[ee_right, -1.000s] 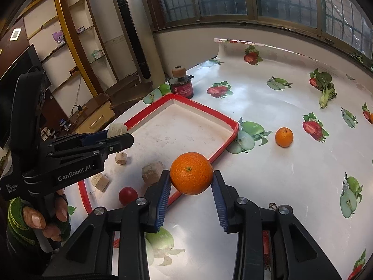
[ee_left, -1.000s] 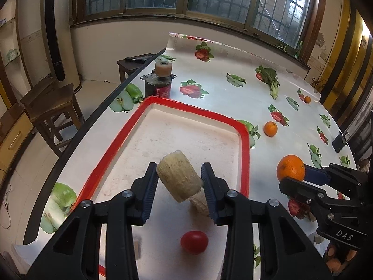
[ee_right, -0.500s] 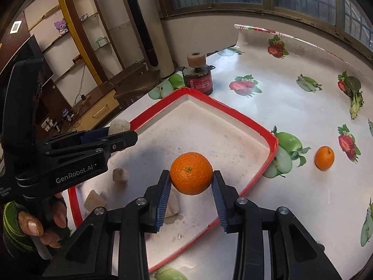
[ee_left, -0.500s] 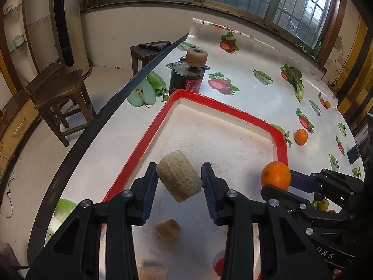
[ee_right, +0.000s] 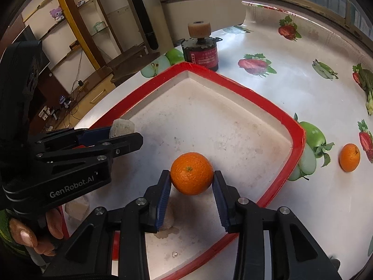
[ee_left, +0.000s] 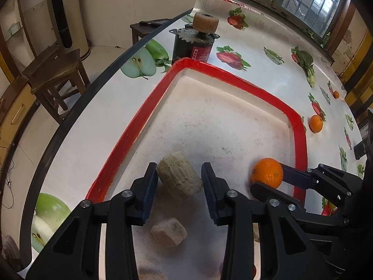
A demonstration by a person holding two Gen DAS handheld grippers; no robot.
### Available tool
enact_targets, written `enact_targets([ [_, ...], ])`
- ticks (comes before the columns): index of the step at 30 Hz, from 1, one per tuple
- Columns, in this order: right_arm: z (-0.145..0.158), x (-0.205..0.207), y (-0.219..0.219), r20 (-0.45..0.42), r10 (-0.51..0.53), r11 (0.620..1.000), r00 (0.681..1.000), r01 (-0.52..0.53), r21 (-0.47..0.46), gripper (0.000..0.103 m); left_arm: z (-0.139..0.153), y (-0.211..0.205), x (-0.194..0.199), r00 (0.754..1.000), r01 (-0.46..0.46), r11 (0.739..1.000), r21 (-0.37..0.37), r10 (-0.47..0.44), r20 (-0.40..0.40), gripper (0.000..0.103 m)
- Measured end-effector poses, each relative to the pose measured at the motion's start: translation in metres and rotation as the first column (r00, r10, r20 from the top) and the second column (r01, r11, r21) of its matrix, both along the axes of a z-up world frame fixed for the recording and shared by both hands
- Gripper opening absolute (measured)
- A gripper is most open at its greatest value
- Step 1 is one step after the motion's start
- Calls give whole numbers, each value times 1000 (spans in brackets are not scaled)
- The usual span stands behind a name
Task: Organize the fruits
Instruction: 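Open the right tool to drop the orange into the tray, then move the left tool still holding the beige cylinder back over the table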
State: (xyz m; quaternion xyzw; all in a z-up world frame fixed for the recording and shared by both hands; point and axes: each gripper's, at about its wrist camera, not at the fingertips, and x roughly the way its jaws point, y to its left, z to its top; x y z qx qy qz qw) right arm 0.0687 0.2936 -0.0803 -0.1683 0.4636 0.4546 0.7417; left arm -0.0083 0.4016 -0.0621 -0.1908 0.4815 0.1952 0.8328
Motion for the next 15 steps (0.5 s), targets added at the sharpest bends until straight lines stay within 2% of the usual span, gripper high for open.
enact_targets([
  [6,5,-3,-5,14,1,1000,1000,-1,10,40,3,1,-6,1000,-20,1000,1,20,7,37],
  [9,13,-4,-14,17,-1,1000,1000,0,28,48,7,-2,-10,1000,-24,1000,-1,24,14,37],
  [15,36,-15,-39,39,0,997,999,-3,72,49,26,-19,-24,998,-24,999,45,21,64,37],
])
